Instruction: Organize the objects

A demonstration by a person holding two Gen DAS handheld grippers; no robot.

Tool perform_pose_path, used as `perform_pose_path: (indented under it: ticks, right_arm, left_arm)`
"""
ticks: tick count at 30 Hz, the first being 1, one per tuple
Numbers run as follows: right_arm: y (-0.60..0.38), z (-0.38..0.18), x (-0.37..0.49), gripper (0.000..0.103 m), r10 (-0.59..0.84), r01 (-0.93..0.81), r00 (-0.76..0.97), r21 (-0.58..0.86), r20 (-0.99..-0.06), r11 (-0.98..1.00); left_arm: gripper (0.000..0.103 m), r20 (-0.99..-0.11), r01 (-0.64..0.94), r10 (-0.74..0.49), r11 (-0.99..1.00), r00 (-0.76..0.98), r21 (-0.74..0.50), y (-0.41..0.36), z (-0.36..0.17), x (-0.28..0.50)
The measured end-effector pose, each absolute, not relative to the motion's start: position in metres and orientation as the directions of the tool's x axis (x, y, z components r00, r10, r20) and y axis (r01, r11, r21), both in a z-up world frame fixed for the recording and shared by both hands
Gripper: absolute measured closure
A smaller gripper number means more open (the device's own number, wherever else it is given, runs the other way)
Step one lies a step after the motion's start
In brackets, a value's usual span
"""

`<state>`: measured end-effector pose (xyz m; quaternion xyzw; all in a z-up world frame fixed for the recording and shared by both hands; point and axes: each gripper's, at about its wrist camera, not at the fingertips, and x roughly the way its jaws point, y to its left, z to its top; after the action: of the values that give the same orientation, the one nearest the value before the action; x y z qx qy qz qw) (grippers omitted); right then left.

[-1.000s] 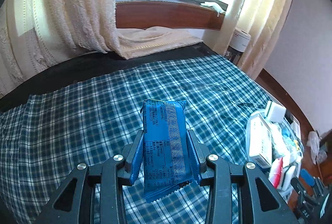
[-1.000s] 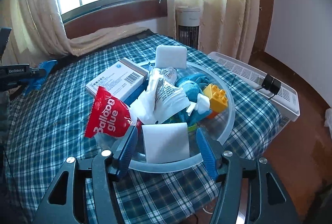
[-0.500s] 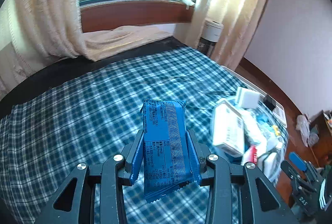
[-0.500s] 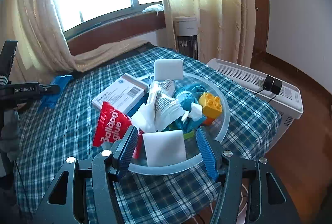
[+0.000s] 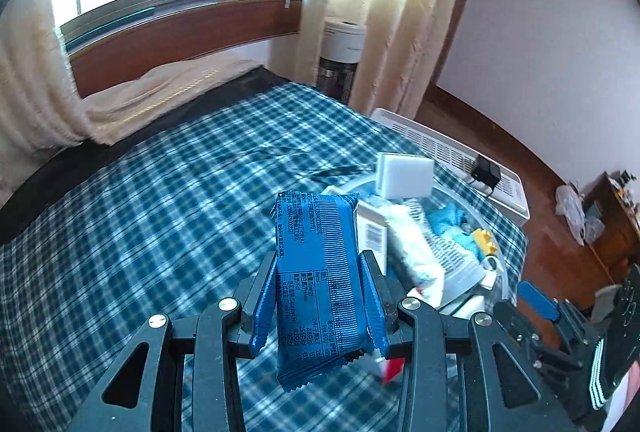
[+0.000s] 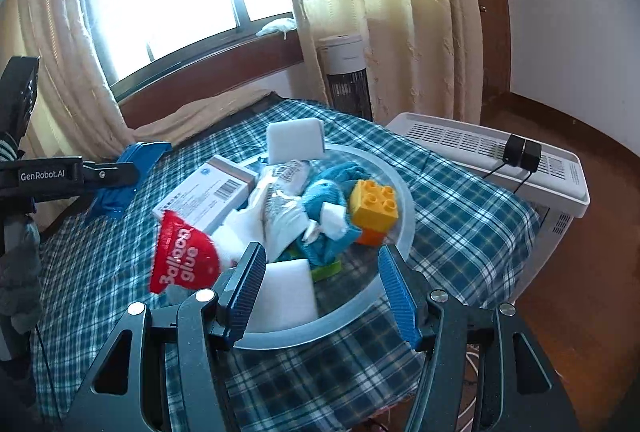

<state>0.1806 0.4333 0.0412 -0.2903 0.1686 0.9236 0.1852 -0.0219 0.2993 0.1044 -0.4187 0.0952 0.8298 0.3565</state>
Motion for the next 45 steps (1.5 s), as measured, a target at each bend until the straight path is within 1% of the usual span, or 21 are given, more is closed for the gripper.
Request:
perform_pose_path:
  ticks: [9, 19, 20, 21, 22, 23, 24, 25, 26, 28, 29, 31, 33, 36, 39, 42, 45]
  right_arm:
    - [0.459, 0.032, 0.191, 0.043, 0.244, -0.467, -0.764, 0.249, -0.598, -0.849]
    - [0.469, 0.027, 0.191, 0.043, 0.242, -0.477, -0.762, 0.268, -0.600, -0.837]
    - [0.469, 0.028, 0.191, 0.043, 0.242, -0.476, -0.763, 0.267, -0.600, -0.838]
    - [0.468, 0.028, 0.191, 0.043, 0.241, -0.474, -0.763, 0.267, -0.599, -0.839]
    - [0.468, 0.029, 0.192, 0.043, 0.240, -0.472, -0.764, 0.266, -0.599, -0.840]
    - [0.466, 0.030, 0.191, 0.043, 0.238, -0.469, -0.765, 0.264, -0.599, -0.843]
    - [0.464, 0.031, 0.191, 0.043, 0.238, -0.467, -0.765, 0.261, -0.598, -0.845]
    - [0.462, 0.032, 0.191, 0.043, 0.238, -0.465, -0.766, 0.258, -0.598, -0.847]
    - [0.460, 0.033, 0.191, 0.043, 0.237, -0.462, -0.766, 0.254, -0.597, -0.850]
    - [0.455, 0.035, 0.191, 0.043, 0.235, -0.456, -0.766, 0.248, -0.598, -0.855]
    - [0.453, 0.037, 0.191, 0.043, 0.234, -0.452, -0.766, 0.243, -0.599, -0.859]
    - [0.446, 0.040, 0.191, 0.039, 0.229, -0.442, -0.767, 0.235, -0.600, -0.866]
    - [0.439, 0.042, 0.191, 0.032, 0.221, -0.430, -0.768, 0.228, -0.601, -0.873]
    - [0.430, 0.044, 0.189, 0.022, 0.210, -0.416, -0.767, 0.221, -0.606, -0.882]
    - [0.419, 0.045, 0.185, 0.019, 0.203, -0.408, -0.757, 0.206, -0.621, -0.889]
    - [0.409, 0.046, 0.185, 0.014, 0.217, -0.410, -0.745, 0.176, -0.631, -0.895]
    - [0.400, 0.049, 0.184, 0.011, 0.241, -0.424, -0.732, 0.149, -0.638, -0.893]
  left_arm:
    - [0.061, -0.791, -0.709, 0.502, -0.694, -0.349, -0.128, 0.348, 0.090, -0.017]
    - [0.060, -0.806, -0.733, 0.497, -0.670, -0.322, -0.120, 0.369, 0.079, -0.011]
    - [0.058, -0.805, -0.735, 0.499, -0.668, -0.321, -0.120, 0.368, 0.079, -0.010]
    - [0.052, -0.803, -0.736, 0.502, -0.666, -0.320, -0.123, 0.368, 0.080, -0.010]
    - [0.042, -0.800, -0.735, 0.506, -0.666, -0.323, -0.125, 0.367, 0.081, -0.009]
    - [0.037, -0.794, -0.734, 0.511, -0.667, -0.330, -0.124, 0.365, 0.083, -0.009]
    - [0.030, -0.784, -0.733, 0.518, -0.669, -0.342, -0.123, 0.362, 0.086, -0.007]
    - [0.026, -0.776, -0.733, 0.524, -0.670, -0.351, -0.120, 0.359, 0.089, -0.006]
    - [0.024, -0.769, -0.732, 0.527, -0.671, -0.362, -0.115, 0.357, 0.092, -0.005]
    - [0.014, -0.746, -0.726, 0.528, -0.682, -0.407, -0.087, 0.349, 0.100, -0.002]
    - [0.011, -0.729, -0.718, 0.521, -0.693, -0.444, -0.058, 0.345, 0.104, 0.000]
    - [0.003, -0.694, -0.695, 0.499, -0.719, -0.520, 0.005, 0.337, 0.109, 0.006]
    - [0.001, -0.667, -0.671, 0.474, -0.740, -0.575, 0.053, 0.328, 0.111, 0.010]
    - [0.001, -0.662, -0.665, 0.466, -0.744, -0.588, 0.067, 0.316, 0.110, 0.012]
    - [0.001, -0.662, -0.659, 0.460, -0.749, -0.592, 0.070, 0.306, 0.107, 0.016]
    - [0.001, -0.663, -0.657, 0.461, -0.751, -0.590, 0.063, 0.296, 0.106, 0.020]
    - [0.001, -0.661, -0.662, 0.471, -0.748, -0.584, 0.052, 0.288, 0.107, 0.026]
